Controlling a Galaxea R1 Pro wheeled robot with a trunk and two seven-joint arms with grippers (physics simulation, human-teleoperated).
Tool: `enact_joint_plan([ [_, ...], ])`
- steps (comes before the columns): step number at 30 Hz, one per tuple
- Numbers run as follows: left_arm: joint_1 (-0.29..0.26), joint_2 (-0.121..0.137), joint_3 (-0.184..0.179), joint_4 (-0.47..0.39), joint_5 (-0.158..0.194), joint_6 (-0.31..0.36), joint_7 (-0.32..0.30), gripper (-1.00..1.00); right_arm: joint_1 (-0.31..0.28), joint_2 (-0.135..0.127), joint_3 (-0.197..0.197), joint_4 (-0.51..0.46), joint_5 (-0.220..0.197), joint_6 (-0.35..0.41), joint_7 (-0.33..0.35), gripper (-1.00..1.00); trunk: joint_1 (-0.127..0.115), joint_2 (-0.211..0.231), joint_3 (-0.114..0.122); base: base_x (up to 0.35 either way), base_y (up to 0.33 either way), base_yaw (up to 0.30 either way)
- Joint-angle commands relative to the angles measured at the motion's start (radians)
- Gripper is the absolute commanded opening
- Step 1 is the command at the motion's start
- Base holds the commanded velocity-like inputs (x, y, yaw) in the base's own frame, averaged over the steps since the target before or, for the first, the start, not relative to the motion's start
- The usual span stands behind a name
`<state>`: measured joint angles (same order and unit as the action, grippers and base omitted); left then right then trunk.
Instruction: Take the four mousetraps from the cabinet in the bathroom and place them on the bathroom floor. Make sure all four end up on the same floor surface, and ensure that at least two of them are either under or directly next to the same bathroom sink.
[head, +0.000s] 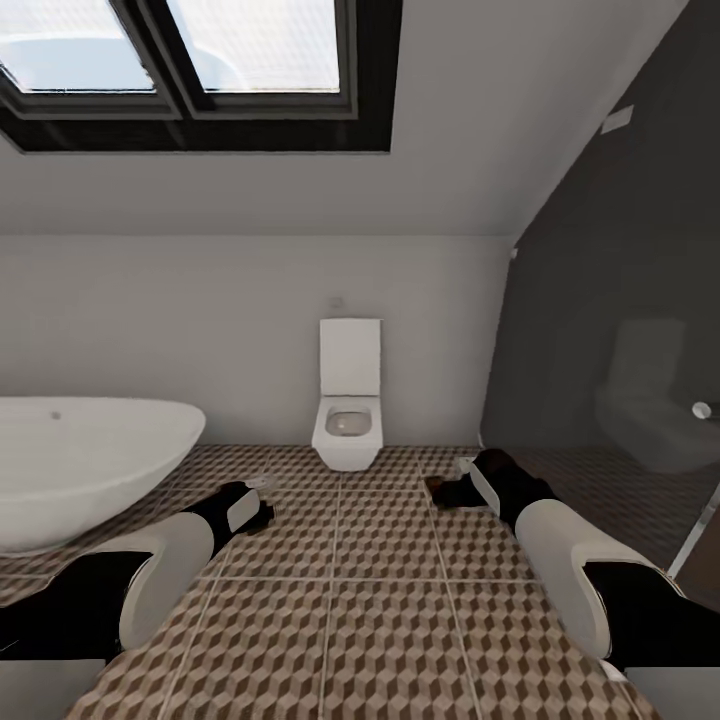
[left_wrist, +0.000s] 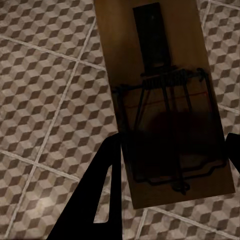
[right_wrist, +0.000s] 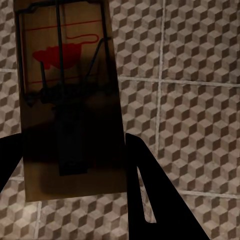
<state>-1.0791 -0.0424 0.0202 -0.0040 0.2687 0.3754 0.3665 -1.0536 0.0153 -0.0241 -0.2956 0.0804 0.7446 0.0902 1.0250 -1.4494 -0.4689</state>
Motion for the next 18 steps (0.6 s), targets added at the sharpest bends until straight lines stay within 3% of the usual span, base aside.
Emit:
enact_joint_plan([
  [1,-0.001,-0.001,0.001,-0.001,0.001,0.003,0.008,-1.00,0.000,0.000,-0.002,-0.002,0.005,0.005,0.002,-1.00,0.000,-0.001,-0.001,0.001,0.000,0.278],
  [18,-0.001,-0.002,0.001,-0.001,0.001,0.003,0.008,-1.00,0.000,0.000,-0.002,-0.002,0.005,0.005,0.003,-1.00,0.000,-0.001,-0.001,0.000,0.000,0.278],
])
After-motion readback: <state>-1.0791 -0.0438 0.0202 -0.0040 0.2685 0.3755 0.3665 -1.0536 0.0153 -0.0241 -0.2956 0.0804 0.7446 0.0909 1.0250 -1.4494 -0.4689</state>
